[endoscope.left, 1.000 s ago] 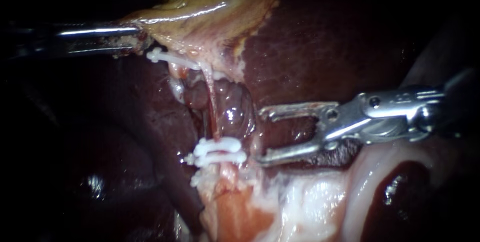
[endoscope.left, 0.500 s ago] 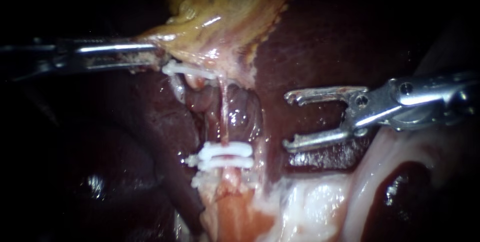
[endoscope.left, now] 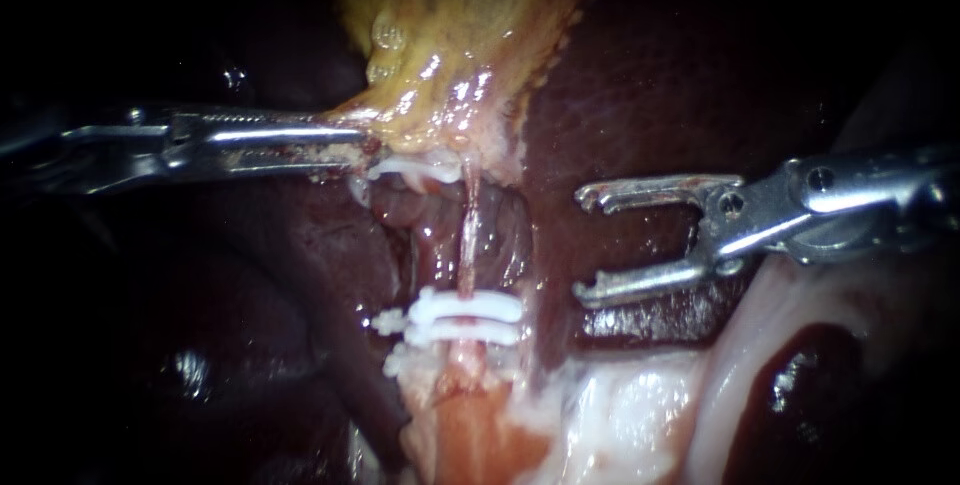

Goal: Going back second clip right tube

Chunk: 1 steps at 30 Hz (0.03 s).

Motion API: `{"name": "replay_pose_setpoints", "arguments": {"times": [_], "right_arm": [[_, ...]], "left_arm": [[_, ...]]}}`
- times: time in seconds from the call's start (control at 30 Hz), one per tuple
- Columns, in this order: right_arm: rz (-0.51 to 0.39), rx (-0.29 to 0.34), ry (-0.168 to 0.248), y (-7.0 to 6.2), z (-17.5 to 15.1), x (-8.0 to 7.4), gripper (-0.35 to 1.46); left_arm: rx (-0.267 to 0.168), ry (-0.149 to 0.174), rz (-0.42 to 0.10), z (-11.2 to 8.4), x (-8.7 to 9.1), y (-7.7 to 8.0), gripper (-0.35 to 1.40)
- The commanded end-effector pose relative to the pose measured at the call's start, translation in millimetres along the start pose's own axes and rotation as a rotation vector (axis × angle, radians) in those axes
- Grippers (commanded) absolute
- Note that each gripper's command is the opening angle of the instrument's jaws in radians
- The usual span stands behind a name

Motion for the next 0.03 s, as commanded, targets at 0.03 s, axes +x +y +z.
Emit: {"name": "replay_pose_setpoints", "arguments": {"times": [0.03], "right_arm": [[0.0, -0.003, 0.0, 0.0, 0.0, 0.0, 0.5]], "left_arm": [[0.0, 0.0, 0.0, 0.0, 0.0, 0.0, -0.35]]}}
